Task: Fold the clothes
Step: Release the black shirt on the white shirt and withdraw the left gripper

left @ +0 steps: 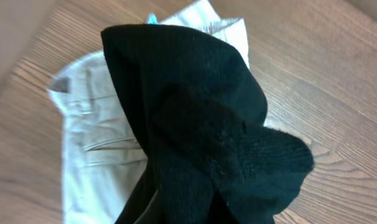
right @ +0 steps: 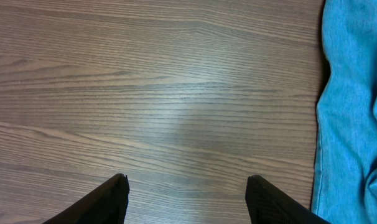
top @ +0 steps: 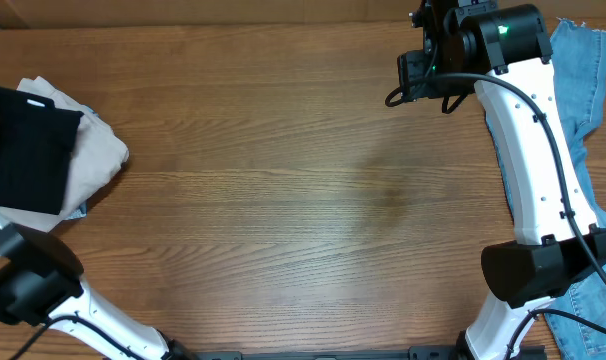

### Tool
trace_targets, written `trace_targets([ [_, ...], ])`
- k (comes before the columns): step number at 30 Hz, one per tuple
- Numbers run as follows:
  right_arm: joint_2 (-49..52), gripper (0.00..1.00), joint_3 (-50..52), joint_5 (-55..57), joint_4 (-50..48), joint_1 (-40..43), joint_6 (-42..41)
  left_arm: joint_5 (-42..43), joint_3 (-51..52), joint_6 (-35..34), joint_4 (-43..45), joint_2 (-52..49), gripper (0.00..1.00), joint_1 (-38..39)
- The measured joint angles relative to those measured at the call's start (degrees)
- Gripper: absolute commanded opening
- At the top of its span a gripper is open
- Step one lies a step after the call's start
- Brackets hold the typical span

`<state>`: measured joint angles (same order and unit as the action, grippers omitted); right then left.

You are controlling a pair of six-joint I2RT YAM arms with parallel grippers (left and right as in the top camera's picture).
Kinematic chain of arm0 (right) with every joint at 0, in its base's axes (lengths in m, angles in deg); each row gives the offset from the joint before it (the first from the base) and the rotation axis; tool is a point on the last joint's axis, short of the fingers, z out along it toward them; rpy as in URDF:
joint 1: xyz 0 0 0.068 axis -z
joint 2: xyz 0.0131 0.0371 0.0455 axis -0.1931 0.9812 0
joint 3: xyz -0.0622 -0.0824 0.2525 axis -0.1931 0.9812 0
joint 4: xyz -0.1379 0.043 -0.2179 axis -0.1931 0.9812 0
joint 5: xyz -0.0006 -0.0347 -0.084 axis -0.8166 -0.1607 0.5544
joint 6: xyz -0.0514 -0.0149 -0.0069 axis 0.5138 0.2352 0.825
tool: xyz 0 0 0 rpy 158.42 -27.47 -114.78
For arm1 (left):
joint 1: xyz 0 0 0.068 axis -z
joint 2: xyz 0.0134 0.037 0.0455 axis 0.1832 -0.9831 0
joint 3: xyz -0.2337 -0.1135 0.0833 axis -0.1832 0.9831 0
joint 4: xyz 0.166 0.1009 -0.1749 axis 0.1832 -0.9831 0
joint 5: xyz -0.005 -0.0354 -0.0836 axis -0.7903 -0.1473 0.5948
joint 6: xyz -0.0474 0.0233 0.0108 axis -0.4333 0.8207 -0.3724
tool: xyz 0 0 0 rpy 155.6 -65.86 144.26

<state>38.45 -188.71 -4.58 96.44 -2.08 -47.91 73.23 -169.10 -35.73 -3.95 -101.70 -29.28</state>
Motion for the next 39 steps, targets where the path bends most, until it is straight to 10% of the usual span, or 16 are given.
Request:
trace_targets([
  [6, 0.0, 0.64, 0.0, 0.0, 0.0, 0.0, 0.0, 2.38, 0.0, 0.0, 0.24, -4.76, 0.08, -1.2],
  [9, 0.0, 0.64, 0.0, 0.0, 0.0, 0.0, 0.0, 2.47, 0.0, -0.15, 0.63, -5.09, 0.47, -1.86],
  [10, 0.0, 0.64, -0.02, 0.0, 0.0, 0.0, 0.0, 2.45, 0.0, -0.52, 0.81, -5.09, 0.77, -1.99],
  [14, 0.0, 0.64, 0.0, -0.02, 0.04, 0.0, 0.0, 0.02, 0.0, -1.38, 0.76, -5.09, 0.95, -2.34],
  [22, 0.0, 0.64, 0.0, 0.0, -0.37, 0.0, 0.0, -9.92, -0.02, -6.69, 0.42, -4.2, 0.98, -2.32],
  [29, 0.0, 0.76, -0.02, -0.55, -4.72, 0.0, 0.15, -2.62, -0.02, -4.96, 0.59, 5.73, 1.0, -1.16],
  [34, 0.0, 1.0, 0.0, -6.27, -10.25, 0.48, -0.04, 2.82, -0.57, 0.0, -0.52, 15.47, 1.0, 6.88],
  [39, 0.0, 1.0, 0.0, -14.14, -15.04, 3.3, -0.07, 5.53, -1.01, 4.39, -2.25, 19.87, 1.0, 19.96],
])
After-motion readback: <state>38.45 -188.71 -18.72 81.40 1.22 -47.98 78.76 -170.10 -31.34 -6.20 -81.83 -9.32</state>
